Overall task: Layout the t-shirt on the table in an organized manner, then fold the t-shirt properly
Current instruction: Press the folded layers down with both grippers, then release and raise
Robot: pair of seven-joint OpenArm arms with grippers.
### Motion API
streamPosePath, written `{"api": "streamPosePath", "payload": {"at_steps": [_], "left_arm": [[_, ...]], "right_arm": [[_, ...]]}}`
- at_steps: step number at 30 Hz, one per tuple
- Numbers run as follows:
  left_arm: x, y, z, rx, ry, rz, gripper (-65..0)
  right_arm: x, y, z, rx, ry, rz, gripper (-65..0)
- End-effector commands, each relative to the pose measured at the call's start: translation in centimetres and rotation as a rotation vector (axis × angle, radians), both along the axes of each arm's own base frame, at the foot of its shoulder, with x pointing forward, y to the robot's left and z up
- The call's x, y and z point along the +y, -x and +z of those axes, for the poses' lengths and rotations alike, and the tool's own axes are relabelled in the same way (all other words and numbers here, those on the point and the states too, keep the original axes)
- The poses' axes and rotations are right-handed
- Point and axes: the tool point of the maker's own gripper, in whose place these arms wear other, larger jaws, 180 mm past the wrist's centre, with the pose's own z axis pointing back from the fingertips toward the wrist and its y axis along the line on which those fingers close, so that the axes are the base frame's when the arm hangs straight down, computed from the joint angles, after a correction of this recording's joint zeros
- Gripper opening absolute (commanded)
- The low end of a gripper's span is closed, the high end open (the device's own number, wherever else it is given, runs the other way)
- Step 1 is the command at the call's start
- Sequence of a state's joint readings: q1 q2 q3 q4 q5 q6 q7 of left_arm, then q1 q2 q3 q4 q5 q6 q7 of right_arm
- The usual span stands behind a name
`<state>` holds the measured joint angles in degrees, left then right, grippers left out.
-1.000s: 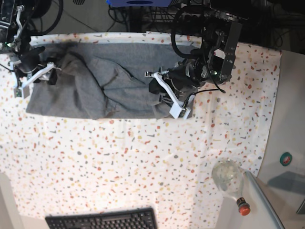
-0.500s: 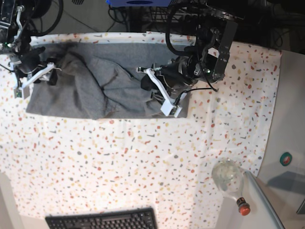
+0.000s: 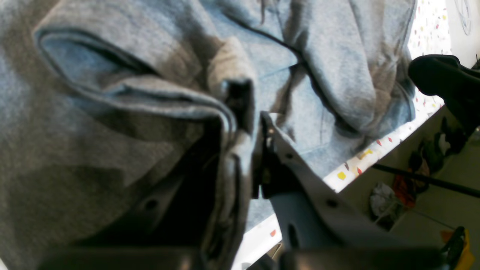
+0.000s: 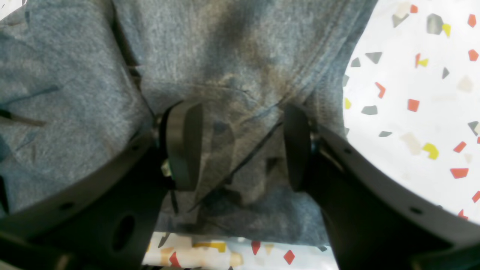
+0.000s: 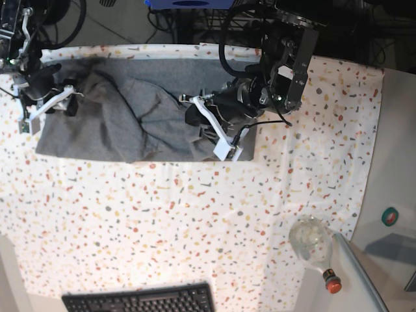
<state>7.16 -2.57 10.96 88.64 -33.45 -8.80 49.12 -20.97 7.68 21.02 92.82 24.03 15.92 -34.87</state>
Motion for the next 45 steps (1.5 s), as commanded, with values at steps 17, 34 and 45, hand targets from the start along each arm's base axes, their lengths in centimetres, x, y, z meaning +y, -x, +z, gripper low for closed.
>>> {"api": "streamPosePath", "payload": {"at_steps": [17,34,45], "left_arm": [[-0.6,-0.8,1.1,-0.033,0.035,0.004,-65.0],[-4.1,-0.9,1.2,-0.008,0.091,-0.026,-29.0],[-10.6,-0.5,3.6,-0.098,0.082,-0.289,-29.1]], "right_arm": [[-0.3,-0.7,0.8,-0.036,0.005,0.006,-32.1],[-0.4,-0.8,1.0,-0.04,0.007,0.005,-32.1],[-1.4,-0.7,1.1,-0.035,0.033,0.014,-32.1]]}}
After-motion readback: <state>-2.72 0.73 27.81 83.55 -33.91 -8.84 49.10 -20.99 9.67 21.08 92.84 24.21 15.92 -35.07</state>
